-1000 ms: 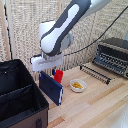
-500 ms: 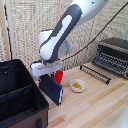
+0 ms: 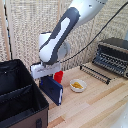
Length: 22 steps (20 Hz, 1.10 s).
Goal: Gently maneuver your gripper in the book's direction. Confidently hold the book by angling your gripper properly. Relocate the book to the caddy. Pinpoint the back pocket of the caddy and set the book down inside it.
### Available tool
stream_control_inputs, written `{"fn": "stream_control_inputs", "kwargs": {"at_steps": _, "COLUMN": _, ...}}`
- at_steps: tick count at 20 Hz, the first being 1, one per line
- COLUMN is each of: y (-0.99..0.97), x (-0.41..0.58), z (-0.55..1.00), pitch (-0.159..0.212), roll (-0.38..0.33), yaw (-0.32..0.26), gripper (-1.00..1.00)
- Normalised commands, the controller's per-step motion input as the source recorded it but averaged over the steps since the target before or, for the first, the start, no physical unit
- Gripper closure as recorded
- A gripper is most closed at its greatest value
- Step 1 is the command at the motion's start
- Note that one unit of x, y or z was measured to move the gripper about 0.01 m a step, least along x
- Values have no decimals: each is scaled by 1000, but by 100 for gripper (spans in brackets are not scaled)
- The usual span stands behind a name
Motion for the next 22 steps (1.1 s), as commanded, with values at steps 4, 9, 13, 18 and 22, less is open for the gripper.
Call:
{"fn": "stream_control_inputs", "kwargs": {"at_steps": 4, "y": 26, "x": 45, "z": 0, "pitch": -5, "roll": -28, "yaw": 14, "gripper": 100}}
{"fn": "stream_control_inputs", "kwargs": {"at_steps": 9, "y": 177, "x": 0, "z": 219, "pitch": -49, "roll": -37, "yaw": -13, "gripper": 100}}
{"fn": "stream_control_inputs", "kwargs": {"at_steps": 13, "y": 96, "x": 39, "z": 886, "pitch": 21, "roll": -2, "yaw": -119, "gripper": 100}}
{"fn": "stream_control_inputs", "kwargs": {"at_steps": 18, "y": 33, "x": 21, "z": 1000, "pitch": 47, "roll": 0, "yaw": -168, "gripper": 100}}
{"fn": "stream_control_inputs", "kwargs": {"at_steps": 22, "y": 43, "x": 59, "z": 1000, "pitch": 52, "roll": -2, "yaw": -165, "gripper": 100}}
